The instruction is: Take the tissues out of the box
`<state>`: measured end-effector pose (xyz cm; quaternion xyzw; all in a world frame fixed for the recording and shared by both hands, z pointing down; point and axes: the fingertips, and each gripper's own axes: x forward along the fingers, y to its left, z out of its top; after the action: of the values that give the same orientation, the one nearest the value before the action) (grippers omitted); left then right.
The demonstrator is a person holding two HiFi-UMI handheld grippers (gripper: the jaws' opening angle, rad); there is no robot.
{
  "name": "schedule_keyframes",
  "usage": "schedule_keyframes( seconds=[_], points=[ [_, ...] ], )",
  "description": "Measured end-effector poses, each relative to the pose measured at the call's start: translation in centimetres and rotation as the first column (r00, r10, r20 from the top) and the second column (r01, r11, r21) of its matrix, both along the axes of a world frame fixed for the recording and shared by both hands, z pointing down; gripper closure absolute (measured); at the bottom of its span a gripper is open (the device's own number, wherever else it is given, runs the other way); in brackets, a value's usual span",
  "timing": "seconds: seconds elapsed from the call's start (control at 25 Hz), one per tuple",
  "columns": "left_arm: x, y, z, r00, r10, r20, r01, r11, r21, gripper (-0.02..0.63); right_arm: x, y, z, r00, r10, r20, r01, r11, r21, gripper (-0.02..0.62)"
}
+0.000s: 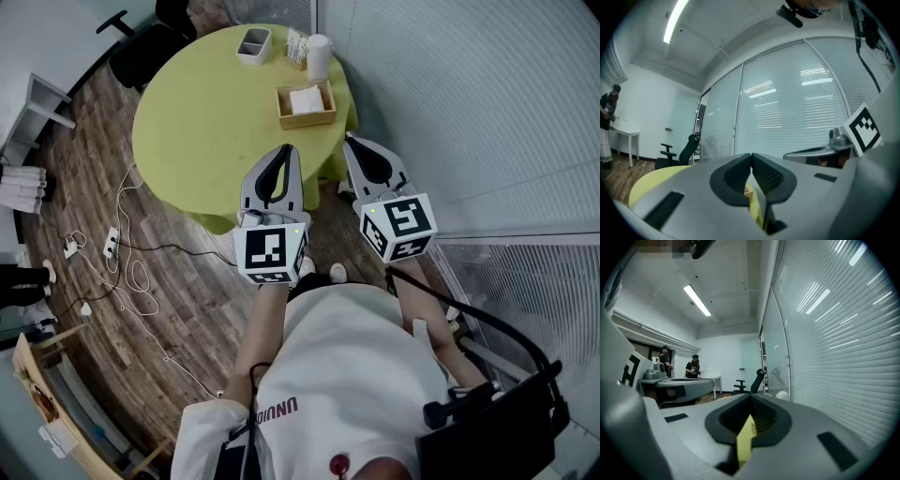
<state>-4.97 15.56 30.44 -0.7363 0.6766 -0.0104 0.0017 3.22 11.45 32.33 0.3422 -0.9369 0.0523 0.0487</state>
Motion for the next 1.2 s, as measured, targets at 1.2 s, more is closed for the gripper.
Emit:
schedule_keyframes(
  seconds=[1.2],
  points=[
    [-3.2, 1.6, 2.0, 1.000, 0.029, -0.005, -0.029, 0.999, -0.036, 0.583, -1.8, 0.7, 1.2, 0.998, 0.059, 0.005, -0.059, 0.998, -0.025, 0.575]
  ],
)
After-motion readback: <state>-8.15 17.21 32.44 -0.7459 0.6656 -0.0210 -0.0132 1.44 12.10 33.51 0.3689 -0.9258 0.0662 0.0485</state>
